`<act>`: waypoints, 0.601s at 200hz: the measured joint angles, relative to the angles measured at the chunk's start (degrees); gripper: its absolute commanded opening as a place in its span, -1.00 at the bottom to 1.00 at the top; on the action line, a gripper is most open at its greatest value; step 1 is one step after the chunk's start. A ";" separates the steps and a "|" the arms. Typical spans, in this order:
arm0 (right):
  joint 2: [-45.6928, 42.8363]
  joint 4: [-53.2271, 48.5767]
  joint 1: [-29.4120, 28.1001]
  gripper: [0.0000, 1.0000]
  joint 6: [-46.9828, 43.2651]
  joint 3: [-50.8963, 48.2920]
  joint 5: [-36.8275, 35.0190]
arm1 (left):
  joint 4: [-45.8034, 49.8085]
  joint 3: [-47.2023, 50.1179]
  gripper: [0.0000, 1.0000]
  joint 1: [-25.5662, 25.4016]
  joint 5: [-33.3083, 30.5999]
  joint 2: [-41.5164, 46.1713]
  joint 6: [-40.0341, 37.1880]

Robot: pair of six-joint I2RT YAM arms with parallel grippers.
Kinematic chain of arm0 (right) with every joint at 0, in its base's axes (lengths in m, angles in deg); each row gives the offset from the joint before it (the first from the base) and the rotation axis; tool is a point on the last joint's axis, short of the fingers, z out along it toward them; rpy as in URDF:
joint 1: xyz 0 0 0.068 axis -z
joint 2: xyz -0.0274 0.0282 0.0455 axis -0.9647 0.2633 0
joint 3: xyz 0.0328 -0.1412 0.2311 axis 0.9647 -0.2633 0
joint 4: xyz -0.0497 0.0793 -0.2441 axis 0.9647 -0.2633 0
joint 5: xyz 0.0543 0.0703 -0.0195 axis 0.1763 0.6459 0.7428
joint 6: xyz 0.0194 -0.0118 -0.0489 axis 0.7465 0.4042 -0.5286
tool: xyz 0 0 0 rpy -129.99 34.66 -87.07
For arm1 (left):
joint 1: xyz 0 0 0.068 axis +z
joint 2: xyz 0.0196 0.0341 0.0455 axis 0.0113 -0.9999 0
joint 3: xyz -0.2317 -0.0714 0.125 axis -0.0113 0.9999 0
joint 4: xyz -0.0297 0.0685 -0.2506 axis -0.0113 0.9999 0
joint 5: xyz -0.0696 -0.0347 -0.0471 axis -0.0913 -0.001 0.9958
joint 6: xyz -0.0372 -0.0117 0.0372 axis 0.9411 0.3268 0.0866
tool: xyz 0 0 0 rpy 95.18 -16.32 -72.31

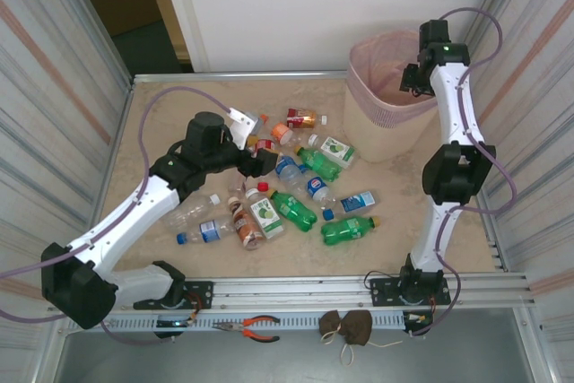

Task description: Put the plastic bottles in the bin

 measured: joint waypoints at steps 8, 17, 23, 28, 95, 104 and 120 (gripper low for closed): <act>-0.81 -0.04 0.15 0.32 0.15 -0.79 -0.72 | 0.52 -0.02 0.62 0.00 -0.55 -0.22 0.28; -1.62 -0.09 0.37 0.32 0.17 -1.42 -1.22 | 1.42 -0.07 0.60 0.02 -1.42 -0.48 1.01; -2.08 -0.11 0.48 0.32 0.17 -1.70 -1.60 | 2.10 -0.15 0.59 0.04 -1.95 -0.63 1.53; -2.43 -0.13 0.57 0.32 0.20 -1.84 -1.86 | 2.73 -0.24 0.59 0.20 -2.47 -0.79 2.05; -7.10 -0.11 0.87 0.35 0.39 -1.66 1.42 | 13.49 -1.29 0.56 8.28 -11.96 -1.31 18.93; -7.48 -0.15 0.87 0.35 0.42 -1.16 2.38 | 15.56 -1.42 0.56 9.49 -13.73 -1.36 22.38; -8.26 -0.11 0.87 0.36 0.66 -0.37 4.07 | 20.26 -2.40 0.58 11.76 -16.61 -1.75 28.76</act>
